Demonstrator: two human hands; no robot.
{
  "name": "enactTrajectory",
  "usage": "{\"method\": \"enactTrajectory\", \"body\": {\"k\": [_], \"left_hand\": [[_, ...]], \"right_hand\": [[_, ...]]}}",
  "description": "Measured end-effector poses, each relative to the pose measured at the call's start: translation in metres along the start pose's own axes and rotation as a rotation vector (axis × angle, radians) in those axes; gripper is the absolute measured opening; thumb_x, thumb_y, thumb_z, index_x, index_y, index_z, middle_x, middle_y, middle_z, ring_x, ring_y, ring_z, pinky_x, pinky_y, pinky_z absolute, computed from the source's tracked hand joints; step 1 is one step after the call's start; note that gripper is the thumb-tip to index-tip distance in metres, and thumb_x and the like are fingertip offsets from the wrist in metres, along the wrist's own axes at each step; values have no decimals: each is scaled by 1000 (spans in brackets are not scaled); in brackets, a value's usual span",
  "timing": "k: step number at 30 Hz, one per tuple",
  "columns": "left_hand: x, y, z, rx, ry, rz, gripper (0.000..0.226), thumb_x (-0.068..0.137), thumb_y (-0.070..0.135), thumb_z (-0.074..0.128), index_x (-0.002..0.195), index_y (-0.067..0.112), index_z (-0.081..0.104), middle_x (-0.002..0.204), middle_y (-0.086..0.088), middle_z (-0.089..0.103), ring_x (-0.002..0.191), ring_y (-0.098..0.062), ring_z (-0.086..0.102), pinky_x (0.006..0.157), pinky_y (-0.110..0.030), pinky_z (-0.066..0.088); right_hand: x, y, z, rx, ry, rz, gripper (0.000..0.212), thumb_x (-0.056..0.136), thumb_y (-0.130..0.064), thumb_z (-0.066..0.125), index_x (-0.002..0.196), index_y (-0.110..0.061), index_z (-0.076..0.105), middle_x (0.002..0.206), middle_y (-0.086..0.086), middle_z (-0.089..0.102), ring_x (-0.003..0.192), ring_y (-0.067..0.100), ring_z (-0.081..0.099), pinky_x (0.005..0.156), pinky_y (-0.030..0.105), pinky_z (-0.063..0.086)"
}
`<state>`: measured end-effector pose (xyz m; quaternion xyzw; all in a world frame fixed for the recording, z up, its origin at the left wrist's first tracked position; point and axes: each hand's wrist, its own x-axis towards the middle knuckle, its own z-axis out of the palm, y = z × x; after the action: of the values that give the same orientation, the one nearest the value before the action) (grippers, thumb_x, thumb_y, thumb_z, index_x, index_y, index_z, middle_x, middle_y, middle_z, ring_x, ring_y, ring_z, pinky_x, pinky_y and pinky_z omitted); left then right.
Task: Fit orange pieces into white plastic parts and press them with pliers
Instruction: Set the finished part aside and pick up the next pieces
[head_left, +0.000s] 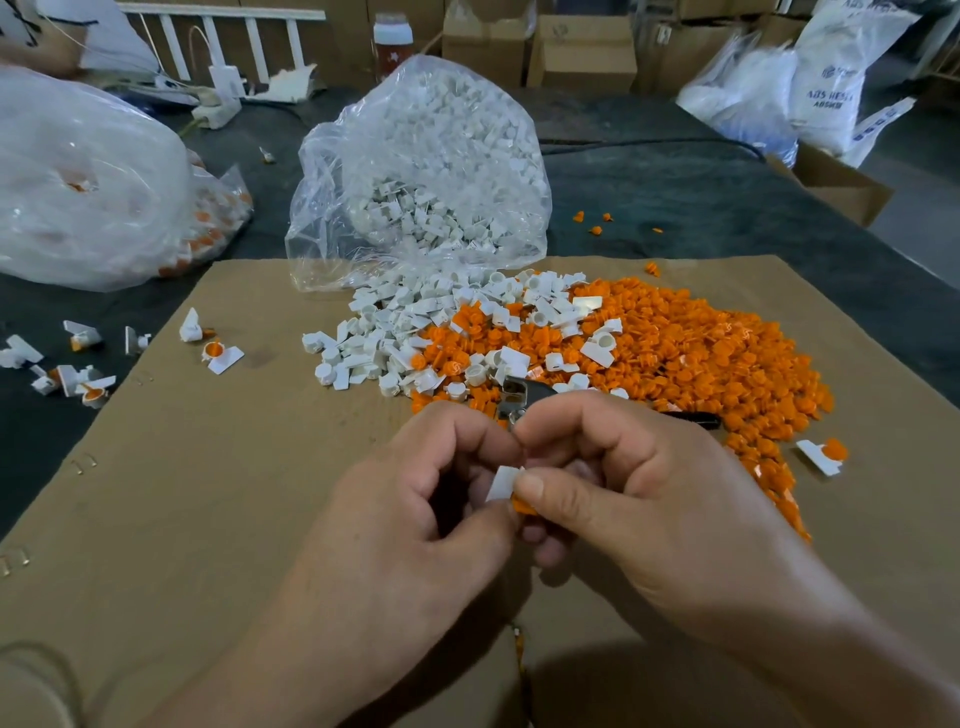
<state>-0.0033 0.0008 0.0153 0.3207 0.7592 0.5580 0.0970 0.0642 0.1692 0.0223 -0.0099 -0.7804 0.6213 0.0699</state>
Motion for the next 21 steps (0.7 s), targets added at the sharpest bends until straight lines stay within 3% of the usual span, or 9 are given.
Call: {"method": "enactTrajectory", "body": {"k": [2,4,6,9,12,21], "left_hand": [[2,0,-1,17,6,9,25,67,48,63,90,41,66,75,11,66,65,-4,60,56,-12,46],[6,-2,-1,-125,69,-59,18,65,32,72,83,33,69,65,8,63,57,-6,55,51,-15,44],[12,-6,-5,-377,139,-173,12,65,15,71,75,21,70,59,-3,58,51,-11,53,46,-17,45],[17,-10,-14,-574,185,-276,10,64,10,69,70,17,69,59,-8,54,50,-12,53,44,-20,45],[19,-12,-18,-636,177,-323,11,63,10,69,70,18,70,60,-6,56,51,-12,53,42,-21,45],[19,-12,-17,-673,141,-361,11,63,12,71,71,21,73,61,-5,58,51,-11,55,42,-20,45]], "right_hand": [[-2,0,-1,-197,45,-46,15,89,-29,67,99,-40,63,82,-9,68,67,7,66,58,20,55],[-2,0,-7,-570,212,-144,13,89,-45,60,102,-42,59,90,-20,61,81,0,58,61,11,45],[1,-4,-15,-896,294,-162,30,89,-55,50,117,-42,53,109,-29,49,103,-6,43,80,14,36],[2,-7,-23,-1187,123,82,69,82,-68,37,143,-39,22,140,-17,29,133,8,20,107,31,26],[0,-4,-27,-1306,-6,214,79,79,-76,26,146,-40,5,147,-14,20,138,14,14,112,38,21],[4,-6,-34,-1362,-50,205,69,84,-73,33,144,-42,17,143,-23,35,135,10,22,104,36,27]]}}
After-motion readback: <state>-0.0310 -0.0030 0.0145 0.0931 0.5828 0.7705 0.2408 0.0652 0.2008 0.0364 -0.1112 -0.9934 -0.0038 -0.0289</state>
